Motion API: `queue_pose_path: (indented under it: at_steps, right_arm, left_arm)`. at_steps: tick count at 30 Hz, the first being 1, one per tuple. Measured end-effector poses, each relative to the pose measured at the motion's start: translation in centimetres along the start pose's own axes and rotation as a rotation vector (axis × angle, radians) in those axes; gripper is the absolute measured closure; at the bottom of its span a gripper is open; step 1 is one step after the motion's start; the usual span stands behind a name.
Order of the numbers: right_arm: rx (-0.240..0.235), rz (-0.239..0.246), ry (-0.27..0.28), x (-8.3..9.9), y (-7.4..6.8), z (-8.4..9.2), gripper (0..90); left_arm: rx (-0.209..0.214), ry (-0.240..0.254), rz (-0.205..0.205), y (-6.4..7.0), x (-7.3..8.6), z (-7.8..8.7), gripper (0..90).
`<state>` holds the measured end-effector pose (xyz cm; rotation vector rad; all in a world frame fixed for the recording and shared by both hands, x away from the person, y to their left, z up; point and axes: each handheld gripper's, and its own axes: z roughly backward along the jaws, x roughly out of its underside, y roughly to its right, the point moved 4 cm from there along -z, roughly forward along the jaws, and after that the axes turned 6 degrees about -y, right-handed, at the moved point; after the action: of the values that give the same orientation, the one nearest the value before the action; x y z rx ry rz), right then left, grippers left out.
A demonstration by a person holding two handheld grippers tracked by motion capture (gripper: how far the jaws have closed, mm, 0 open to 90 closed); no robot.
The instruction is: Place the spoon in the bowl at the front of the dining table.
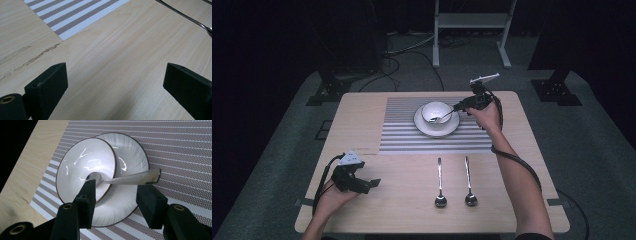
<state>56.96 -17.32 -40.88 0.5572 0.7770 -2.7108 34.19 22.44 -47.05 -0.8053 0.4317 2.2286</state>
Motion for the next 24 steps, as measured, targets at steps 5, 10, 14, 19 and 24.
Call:
queue_pose_path:
  at_steps: [5, 10, 14, 19, 24]
  right_arm:
    - [-0.024, 0.011, -0.008, 0.4, -0.2, 0.1, 45.6]
    - [-0.03, 0.025, -0.019, 1.0, -0.3, 0.2, 43.7]
    - [-0.044, 0.037, -0.024, 1.6, -0.4, 0.5, 41.7]
    - [-0.055, 0.055, -0.034, 2.3, -0.4, 0.8, 40.3]
    - [-0.071, 0.074, -0.053, 3.3, -0.8, 0.9, 39.4]
  left_arm:
    - [0.0, -0.004, 0.001, 0.0, 0.0, -0.1, 4.5]
    - [0.0, -0.001, -0.001, 0.0, 0.0, 0.0, 4.5]
    - [0.001, -0.003, -0.001, 0.0, 0.0, 0.0, 4.5]
    - [0.001, -0.004, 0.002, 0.0, 0.1, -0.1, 4.5]
    - [0.0, -0.003, 0.001, 0.0, 0.1, -0.1, 4.4]
